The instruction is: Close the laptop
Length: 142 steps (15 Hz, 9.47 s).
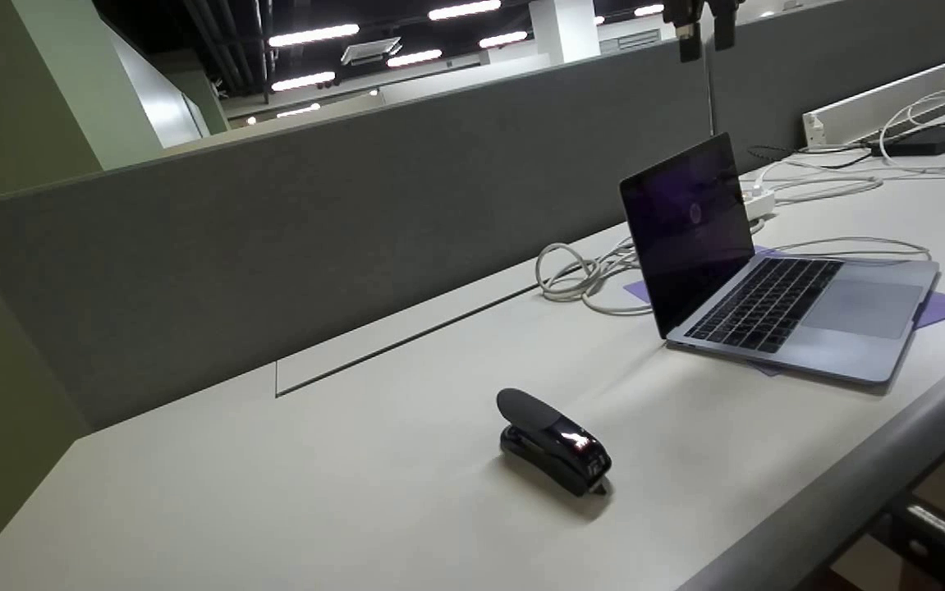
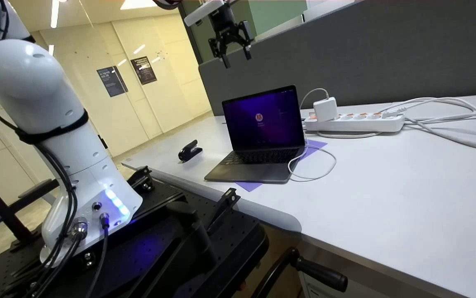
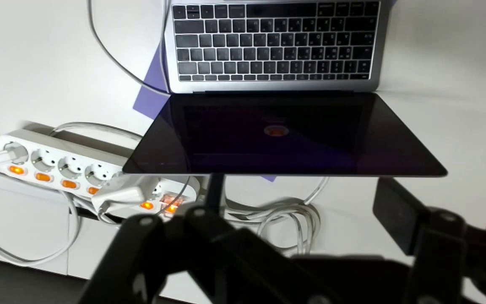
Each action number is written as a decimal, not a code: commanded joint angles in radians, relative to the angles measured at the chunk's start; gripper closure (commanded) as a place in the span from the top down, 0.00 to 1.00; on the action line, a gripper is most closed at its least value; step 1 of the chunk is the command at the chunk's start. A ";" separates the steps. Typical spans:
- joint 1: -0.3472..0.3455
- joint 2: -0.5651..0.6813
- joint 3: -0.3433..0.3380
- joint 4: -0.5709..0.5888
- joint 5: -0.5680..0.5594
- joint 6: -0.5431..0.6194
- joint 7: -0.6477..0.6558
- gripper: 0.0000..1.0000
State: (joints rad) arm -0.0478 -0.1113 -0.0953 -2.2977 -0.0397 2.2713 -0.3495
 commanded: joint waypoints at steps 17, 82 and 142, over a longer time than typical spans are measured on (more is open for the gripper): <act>-0.034 0.406 0.076 0.321 0.027 -0.030 -0.093 0.00; 0.046 -0.036 0.076 -0.239 -0.147 0.140 -0.150 0.00; -0.003 0.012 0.016 -0.321 0.107 0.116 -0.234 0.00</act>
State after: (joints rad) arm -0.0401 -0.0977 -0.0636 -2.5931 0.0961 2.3589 -0.6234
